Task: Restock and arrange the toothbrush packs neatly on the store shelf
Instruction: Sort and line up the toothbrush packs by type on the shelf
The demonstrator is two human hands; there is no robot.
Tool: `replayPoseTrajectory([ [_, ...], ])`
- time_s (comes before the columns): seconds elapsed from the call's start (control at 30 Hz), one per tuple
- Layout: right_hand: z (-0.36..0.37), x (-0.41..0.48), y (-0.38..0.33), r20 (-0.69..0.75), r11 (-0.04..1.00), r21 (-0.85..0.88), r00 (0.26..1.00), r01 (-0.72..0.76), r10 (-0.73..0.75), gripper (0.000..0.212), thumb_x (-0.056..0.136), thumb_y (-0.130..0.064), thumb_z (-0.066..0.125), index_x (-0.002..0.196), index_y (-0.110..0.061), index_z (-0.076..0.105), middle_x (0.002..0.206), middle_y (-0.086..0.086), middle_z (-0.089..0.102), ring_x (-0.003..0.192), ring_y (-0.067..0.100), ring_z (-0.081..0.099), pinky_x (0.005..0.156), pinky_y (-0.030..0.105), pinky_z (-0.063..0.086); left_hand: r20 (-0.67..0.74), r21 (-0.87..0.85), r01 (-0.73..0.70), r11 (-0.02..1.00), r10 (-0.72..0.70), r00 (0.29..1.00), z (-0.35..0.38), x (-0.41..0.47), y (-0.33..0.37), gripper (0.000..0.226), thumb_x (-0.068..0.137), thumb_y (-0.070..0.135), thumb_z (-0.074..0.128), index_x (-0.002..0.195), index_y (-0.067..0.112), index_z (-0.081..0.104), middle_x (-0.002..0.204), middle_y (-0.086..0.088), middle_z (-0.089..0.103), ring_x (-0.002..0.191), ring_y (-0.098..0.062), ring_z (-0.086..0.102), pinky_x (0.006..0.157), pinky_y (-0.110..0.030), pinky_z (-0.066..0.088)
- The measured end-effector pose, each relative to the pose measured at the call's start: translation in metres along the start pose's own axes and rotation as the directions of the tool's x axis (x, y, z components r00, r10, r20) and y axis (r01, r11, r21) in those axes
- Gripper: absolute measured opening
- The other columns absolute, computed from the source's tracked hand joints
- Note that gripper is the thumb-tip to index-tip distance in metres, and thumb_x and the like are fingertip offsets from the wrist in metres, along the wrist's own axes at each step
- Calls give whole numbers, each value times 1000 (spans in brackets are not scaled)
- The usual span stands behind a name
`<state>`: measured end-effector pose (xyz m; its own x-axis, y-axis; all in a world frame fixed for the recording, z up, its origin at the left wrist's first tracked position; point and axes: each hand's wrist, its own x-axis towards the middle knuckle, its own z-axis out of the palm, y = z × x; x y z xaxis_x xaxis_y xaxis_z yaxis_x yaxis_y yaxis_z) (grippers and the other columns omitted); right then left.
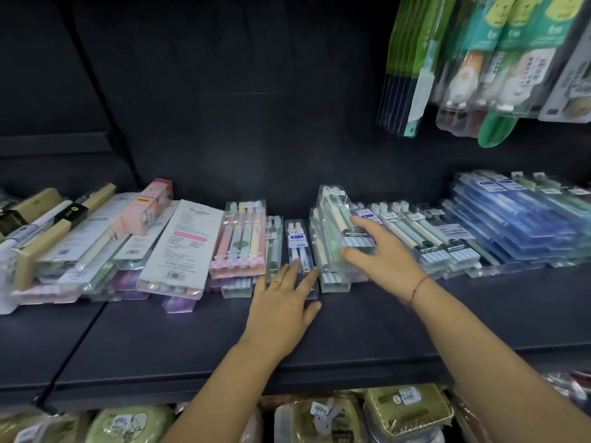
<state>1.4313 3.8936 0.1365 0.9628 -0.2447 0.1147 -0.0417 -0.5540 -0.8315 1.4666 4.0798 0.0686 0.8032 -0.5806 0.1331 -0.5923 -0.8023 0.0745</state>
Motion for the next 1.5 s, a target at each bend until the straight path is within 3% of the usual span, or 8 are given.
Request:
replayPoseTrajectory([
  [0.13,3,-3,1,14,999,-41,1000,20,-20,60,90,-21,63,143,-32,38,149,-12,36,124,-5,30,100,18,24,-82,71,37,997,-31,996,2,6,-1,55,98,49,48,148,29,41,148,-6,46,137,-24,42,106,-42,35],
  [0.33,11,-3,-3,-39,993,-113,999,33,-38,55,91,-26,64,139,-32,40,142,-8,40,115,-1,35,94,18,28,-64,106,77,991,-70,995,-1,16,-15,57,101,55,29,153,32,23,159,-2,26,150,-28,12,115,-39,17],
  [0.6,24,-8,-7,-134,992,-122,990,19,-35,59,97,-21,55,150,-21,29,152,-3,34,113,9,47,86,5,24,-101,110,212,971,-201,974,-5,15,-30,90,94,65,38,156,15,-4,161,-11,21,148,-24,20,117,-31,14],
  [0.77,26,-12,-4,-140,995,-95,990,20,-33,59,97,-20,56,150,-21,30,151,-6,35,103,7,51,73,-7,29,-114,-26,283,959,-284,952,-12,11,-59,86,87,60,59,152,17,23,151,-8,40,138,-27,37,111,-32,26],
  [1.03,18,-15,6,-200,995,92,980,32,-13,53,97,-19,56,147,-20,37,149,-8,39,127,-4,30,100,16,24,-72,-132,165,978,-175,982,-10,5,-54,83,88,69,47,156,34,13,155,-4,37,144,-26,28,115,-39,20],
  [1.17,23,-19,8,-209,996,62,977,65,-51,54,97,-17,55,148,-20,38,151,-7,38,134,-1,30,105,17,26,-78,-39,74,996,-77,994,-6,9,-45,69,94,66,39,154,42,14,107,1,66,109,-20,59,88,-32,40],
  [1.37,27,-19,7,-154,995,-47,983,88,-94,48,96,-14,55,142,-23,42,145,-6,41,98,-35,30,77,-11,24,-182,-78,64,995,-77,980,-5,18,-44,46,97,41,53,140,30,42,100,-4,71,94,-27,66,73,-35,46],
  [1.5,21,-19,6,-140,994,-83,986,76,-87,48,96,-17,56,142,-26,43,144,-8,41,104,-15,32,78,-9,26,-306,-86,42,995,-66,950,-4,16,-42,43,86,23,64,129,20,56,71,-6,67,64,-30,64,53,-30,39],
])
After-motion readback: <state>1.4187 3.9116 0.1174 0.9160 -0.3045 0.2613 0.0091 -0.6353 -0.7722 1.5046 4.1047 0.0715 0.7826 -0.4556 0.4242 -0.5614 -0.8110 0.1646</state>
